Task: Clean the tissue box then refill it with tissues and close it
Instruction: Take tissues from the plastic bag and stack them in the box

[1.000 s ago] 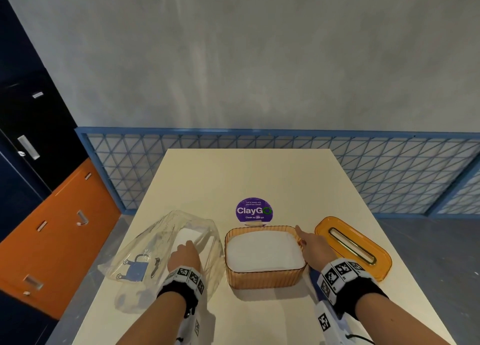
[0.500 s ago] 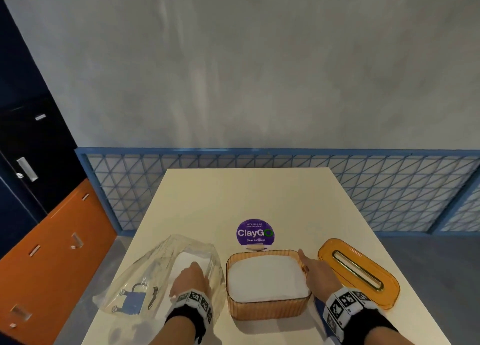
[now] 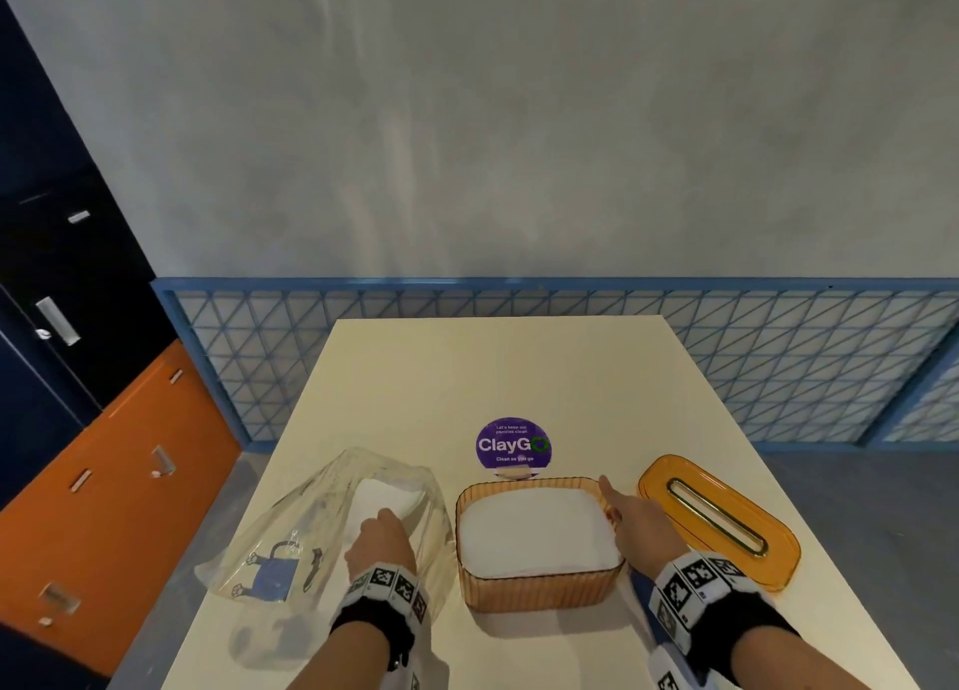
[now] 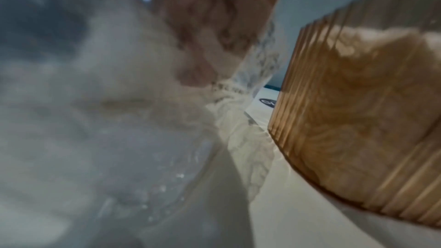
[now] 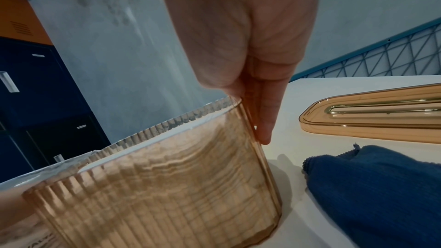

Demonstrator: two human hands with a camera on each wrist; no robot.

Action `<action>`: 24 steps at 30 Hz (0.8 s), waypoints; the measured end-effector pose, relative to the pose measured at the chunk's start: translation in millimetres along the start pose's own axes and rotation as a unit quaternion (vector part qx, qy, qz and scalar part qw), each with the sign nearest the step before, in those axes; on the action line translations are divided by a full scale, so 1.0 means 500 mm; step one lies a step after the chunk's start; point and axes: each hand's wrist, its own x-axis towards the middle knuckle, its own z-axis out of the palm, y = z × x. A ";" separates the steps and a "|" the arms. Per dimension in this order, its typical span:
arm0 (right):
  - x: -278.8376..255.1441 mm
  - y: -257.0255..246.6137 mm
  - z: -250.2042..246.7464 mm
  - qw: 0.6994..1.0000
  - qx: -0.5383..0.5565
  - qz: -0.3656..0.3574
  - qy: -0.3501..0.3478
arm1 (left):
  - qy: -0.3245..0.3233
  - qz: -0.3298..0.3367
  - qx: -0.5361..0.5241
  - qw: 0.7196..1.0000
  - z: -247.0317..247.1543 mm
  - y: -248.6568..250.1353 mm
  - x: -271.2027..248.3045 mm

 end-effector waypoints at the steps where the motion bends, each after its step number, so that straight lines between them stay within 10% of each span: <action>1: -0.001 0.000 0.000 1.000 0.003 -0.001 0.000 | 0.015 0.017 0.004 1.000 -0.004 -0.011 -0.006; 6: -0.008 -0.010 -0.032 0.999 0.025 0.003 -0.021 | 0.066 0.032 -0.022 0.997 -0.075 -0.049 -0.050; 10: -0.036 -0.078 -0.078 0.978 0.164 -0.074 0.108 | 0.213 0.100 -0.083 0.968 -0.124 -0.040 -0.106; 17: -0.058 -0.215 -0.145 0.821 0.536 -0.044 -0.194 | 0.312 0.326 -0.115 0.885 -0.136 0.033 -0.199; 24: -0.054 -0.198 -0.197 0.928 0.351 -0.120 -0.044 | 0.238 0.401 -0.179 0.867 -0.118 0.062 -0.200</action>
